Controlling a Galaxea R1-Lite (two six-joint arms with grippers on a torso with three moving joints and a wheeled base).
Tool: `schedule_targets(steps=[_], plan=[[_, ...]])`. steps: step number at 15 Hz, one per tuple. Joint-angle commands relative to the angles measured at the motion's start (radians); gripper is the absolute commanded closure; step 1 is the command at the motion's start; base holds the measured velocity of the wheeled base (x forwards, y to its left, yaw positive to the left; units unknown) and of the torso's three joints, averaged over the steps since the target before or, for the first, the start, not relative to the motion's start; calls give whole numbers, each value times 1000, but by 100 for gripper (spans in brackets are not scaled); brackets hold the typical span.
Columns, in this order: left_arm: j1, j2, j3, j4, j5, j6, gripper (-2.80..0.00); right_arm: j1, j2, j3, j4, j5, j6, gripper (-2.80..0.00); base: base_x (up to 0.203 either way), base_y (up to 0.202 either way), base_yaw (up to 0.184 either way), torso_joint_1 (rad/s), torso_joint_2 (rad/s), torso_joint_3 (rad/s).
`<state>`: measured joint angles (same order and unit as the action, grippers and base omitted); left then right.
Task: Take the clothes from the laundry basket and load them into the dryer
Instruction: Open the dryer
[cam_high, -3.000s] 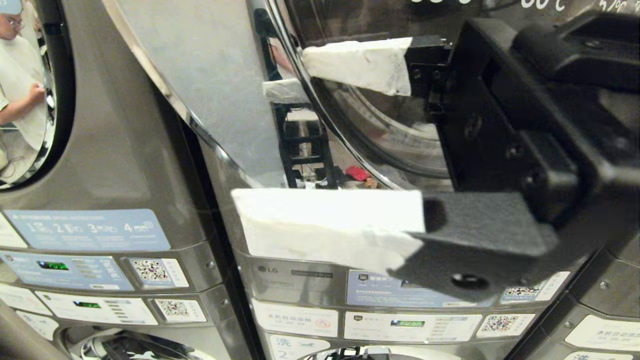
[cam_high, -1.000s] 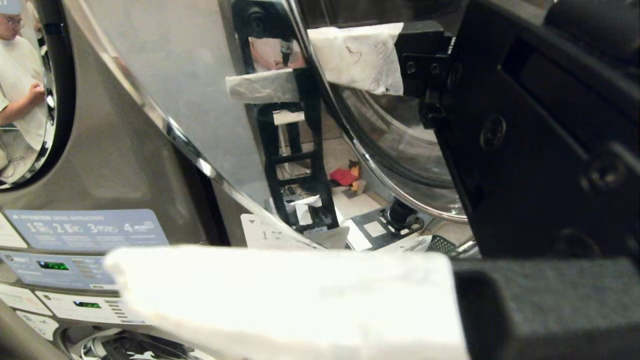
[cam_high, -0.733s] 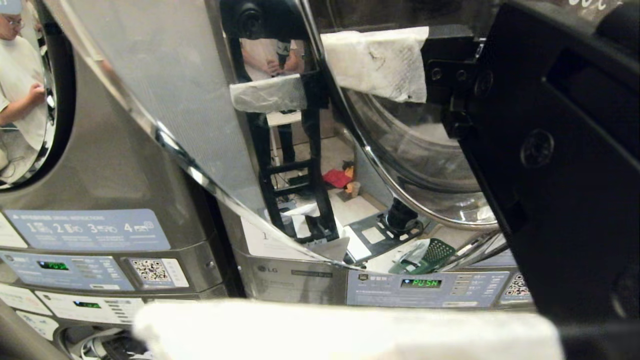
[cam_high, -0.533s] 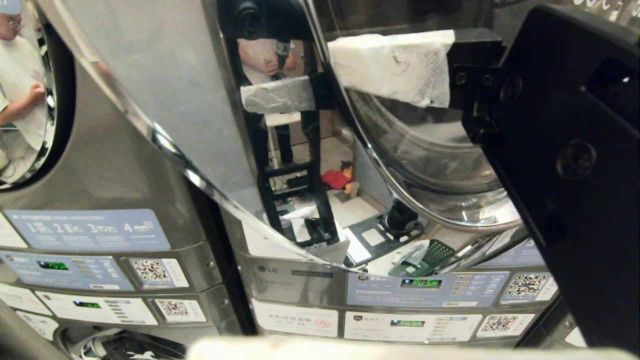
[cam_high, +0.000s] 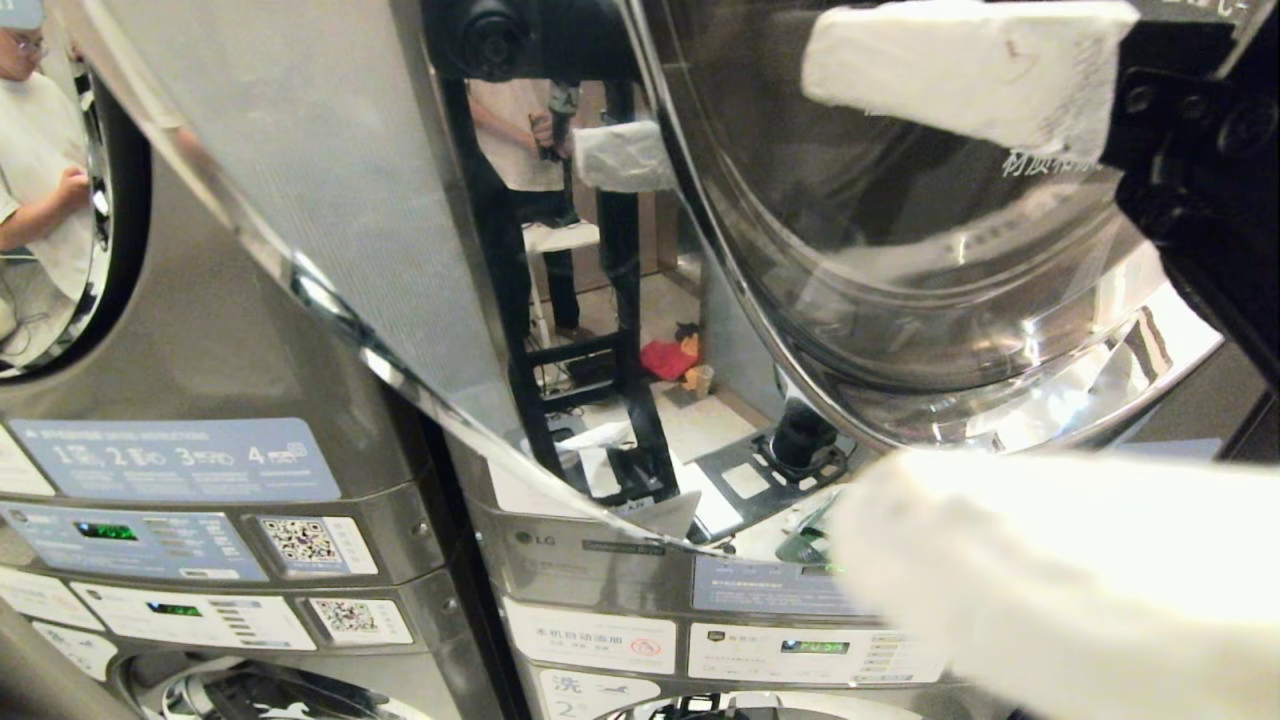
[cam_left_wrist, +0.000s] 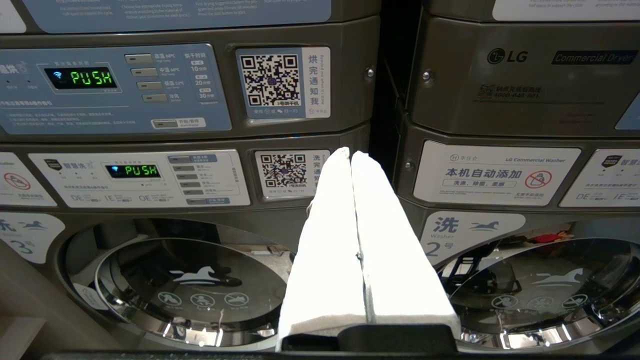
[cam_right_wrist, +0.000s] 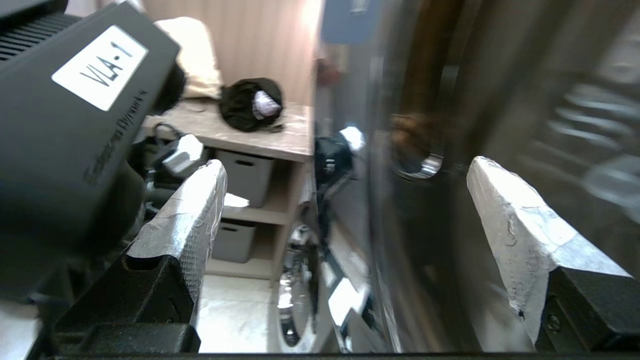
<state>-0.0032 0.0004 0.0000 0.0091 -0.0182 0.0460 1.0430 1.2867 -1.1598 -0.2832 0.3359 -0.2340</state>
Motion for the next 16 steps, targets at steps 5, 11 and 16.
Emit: schedule_targets(steps=[5, 11, 16], plan=[[0, -2, 0, 0, 0, 0, 0, -56, -223, 120, 12, -142, 52, -280, 0, 0, 0, 0, 0, 0], [0, -2, 0, 0, 0, 0, 0, -74, -514, 364, 12, -285, 128, 0, 0, 0, 0, 0, 0, 0], [0, -2, 0, 0, 0, 0, 0, -392, -620, 581, 106, -360, 273, 0, 0, 0, 0, 0, 0, 0]])
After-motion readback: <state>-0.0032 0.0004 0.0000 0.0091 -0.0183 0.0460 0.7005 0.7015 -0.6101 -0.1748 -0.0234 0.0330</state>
